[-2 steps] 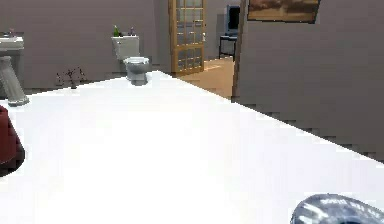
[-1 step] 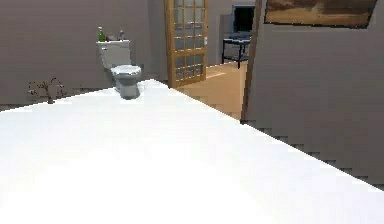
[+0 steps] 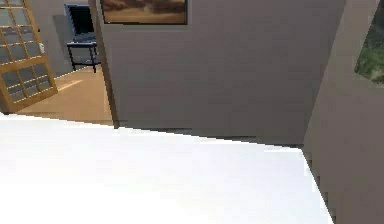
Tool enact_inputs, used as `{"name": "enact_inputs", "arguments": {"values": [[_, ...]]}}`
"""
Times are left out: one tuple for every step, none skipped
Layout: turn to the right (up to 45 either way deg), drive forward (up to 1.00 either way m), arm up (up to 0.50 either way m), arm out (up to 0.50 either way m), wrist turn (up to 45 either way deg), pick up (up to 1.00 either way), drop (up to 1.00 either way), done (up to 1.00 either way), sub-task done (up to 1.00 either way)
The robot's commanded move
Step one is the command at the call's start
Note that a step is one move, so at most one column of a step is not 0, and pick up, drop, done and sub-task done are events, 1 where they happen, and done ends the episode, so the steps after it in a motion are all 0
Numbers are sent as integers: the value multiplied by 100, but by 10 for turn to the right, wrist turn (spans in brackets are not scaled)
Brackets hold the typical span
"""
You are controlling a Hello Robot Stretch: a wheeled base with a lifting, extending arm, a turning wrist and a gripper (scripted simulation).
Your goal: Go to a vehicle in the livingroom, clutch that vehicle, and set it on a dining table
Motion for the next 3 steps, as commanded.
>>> {"name": "enact_inputs", "arguments": {"values": [[0, 5, 0, 0, 0, 0, 0, 0, 0], [-300, 0, 0, 0, 0, 0, 0, 0, 0], [0, 100, 0, 0, 0, 0, 0, 0, 0]]}}
